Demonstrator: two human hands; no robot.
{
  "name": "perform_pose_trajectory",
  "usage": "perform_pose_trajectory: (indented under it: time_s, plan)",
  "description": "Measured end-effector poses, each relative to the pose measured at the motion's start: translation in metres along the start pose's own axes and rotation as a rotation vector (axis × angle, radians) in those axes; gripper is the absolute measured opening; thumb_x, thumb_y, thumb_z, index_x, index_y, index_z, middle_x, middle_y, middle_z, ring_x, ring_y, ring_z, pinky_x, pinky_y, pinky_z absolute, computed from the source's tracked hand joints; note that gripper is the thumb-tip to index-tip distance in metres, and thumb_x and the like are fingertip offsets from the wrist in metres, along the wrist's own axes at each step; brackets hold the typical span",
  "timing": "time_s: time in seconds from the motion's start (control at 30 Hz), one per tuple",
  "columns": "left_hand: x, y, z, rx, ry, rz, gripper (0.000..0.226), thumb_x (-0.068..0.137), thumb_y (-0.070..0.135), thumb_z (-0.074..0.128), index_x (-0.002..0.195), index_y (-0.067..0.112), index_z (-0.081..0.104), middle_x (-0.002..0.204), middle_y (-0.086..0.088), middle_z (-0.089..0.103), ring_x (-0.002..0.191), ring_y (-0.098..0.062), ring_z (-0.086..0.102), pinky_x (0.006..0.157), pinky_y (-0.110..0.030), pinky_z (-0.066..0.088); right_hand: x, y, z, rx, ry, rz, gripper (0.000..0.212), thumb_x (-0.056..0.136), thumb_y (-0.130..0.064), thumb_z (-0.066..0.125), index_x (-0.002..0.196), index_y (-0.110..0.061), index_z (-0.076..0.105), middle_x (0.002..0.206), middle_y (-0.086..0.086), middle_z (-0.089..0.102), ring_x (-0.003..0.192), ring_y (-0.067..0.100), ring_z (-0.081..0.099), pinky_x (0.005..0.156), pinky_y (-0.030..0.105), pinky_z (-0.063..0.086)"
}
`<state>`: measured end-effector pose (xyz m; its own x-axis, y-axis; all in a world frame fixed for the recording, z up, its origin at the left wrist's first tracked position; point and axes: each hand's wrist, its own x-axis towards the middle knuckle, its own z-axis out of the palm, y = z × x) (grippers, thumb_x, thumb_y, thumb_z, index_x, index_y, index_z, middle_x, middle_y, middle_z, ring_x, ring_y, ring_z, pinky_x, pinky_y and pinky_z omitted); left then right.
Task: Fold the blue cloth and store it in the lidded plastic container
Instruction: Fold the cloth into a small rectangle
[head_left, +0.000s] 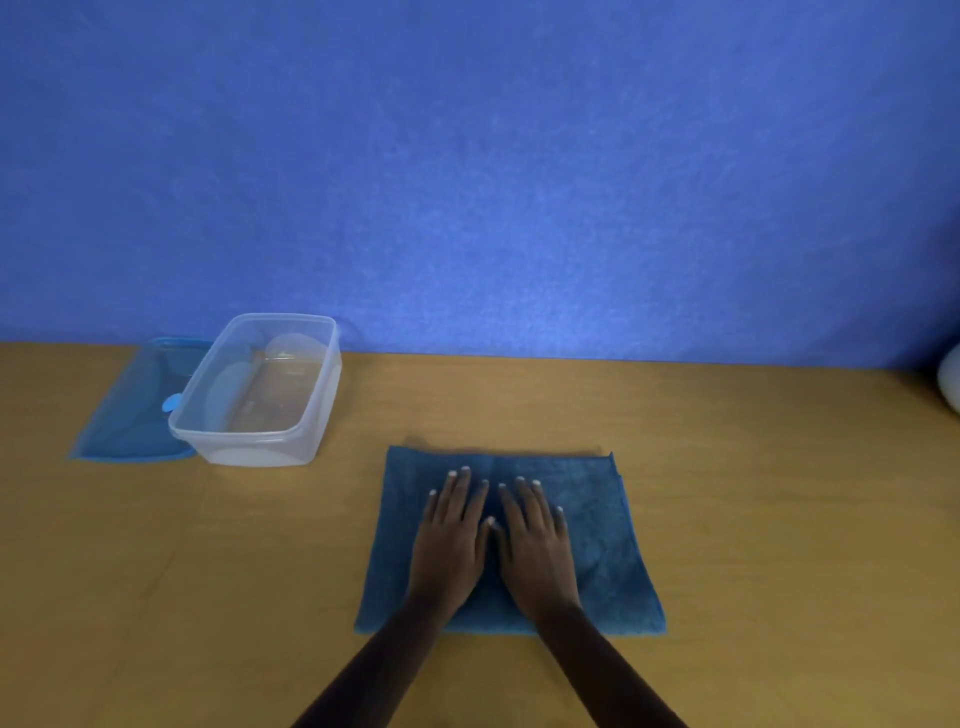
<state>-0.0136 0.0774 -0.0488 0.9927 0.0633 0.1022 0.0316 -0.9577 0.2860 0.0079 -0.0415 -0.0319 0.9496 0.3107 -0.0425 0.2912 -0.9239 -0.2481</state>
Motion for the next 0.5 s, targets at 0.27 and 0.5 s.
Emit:
perform_pose_trajectory:
  time_s: [0.27, 0.5]
  plan:
    - [-0.012, -0.044, 0.001, 0.085, -0.077, -0.025, 0.062, 0.097, 0.047, 0.006, 0.129, 0.017, 0.049, 0.133, -0.012, 0.058, 0.121, -0.029, 0.056, 0.105, -0.038, 0.020, -0.004, 0.040, 0.009, -0.037, -0.027, 0.027, 0.066, 0.094, -0.051, 0.005, 0.129, -0.021, 0.052, 0.133, 0.005, 0.058, 0.123, 0.029, 0.054, 0.099, 0.047, 0.039]
    - [-0.031, -0.062, -0.010, -0.030, -0.109, 0.183, 0.062, 0.094, 0.057, 0.016, 0.137, 0.018, 0.038, 0.144, -0.009, 0.045, 0.135, -0.023, 0.038, 0.113, -0.028, 0.012, -0.001, 0.053, 0.009, -0.041, 0.012, -0.007, 0.073, 0.089, -0.059, -0.004, 0.139, -0.025, 0.039, 0.146, 0.004, 0.044, 0.136, 0.031, 0.037, 0.108, 0.045, 0.022]
